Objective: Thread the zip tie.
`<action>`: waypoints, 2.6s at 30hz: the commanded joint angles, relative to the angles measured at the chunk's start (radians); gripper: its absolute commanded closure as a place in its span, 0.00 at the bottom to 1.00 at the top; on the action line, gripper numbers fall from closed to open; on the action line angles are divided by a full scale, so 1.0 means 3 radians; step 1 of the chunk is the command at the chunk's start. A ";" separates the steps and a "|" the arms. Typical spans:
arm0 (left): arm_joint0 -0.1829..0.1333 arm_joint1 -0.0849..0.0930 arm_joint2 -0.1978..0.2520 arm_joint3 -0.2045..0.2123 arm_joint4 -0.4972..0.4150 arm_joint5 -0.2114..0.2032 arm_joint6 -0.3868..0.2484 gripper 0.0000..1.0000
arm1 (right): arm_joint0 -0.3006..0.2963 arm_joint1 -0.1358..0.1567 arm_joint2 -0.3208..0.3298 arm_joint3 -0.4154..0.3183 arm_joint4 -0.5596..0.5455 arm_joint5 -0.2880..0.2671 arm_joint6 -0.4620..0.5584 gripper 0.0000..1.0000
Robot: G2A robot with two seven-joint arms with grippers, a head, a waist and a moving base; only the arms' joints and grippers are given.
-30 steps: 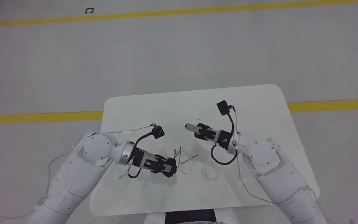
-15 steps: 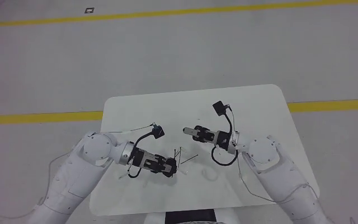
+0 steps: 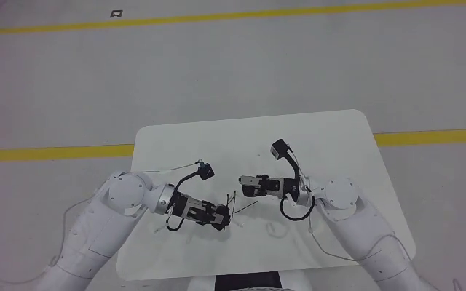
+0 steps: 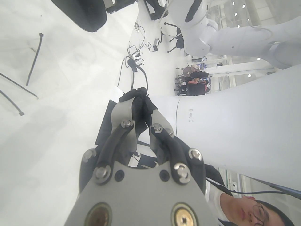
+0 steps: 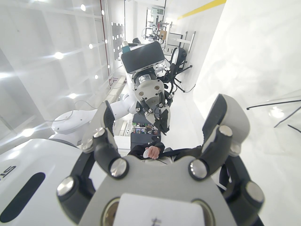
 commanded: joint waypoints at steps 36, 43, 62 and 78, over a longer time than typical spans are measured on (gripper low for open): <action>-0.0333 0.0023 0.0450 0.0408 -0.0242 -0.0001 -0.0001 1.00 | 0.0165 0.0006 -0.0248 -0.0010 -0.0228 0.0140 0.0126 0.54; -0.0333 0.0023 0.0450 0.0408 -0.0242 -0.0001 -0.0001 1.00 | 0.0202 0.0002 -0.0311 0.0024 -0.0207 0.0123 0.0080 0.69; -0.0333 0.0023 0.0450 0.0408 -0.0242 -0.0001 -0.0001 1.00 | 0.0225 0.0041 -0.0326 0.0021 -0.0208 0.0135 0.0192 0.82; -0.0333 0.0023 0.0450 0.0408 -0.0242 -0.0001 -0.0001 1.00 | 0.0265 0.0059 -0.0388 0.0028 -0.0206 0.0116 0.0207 1.00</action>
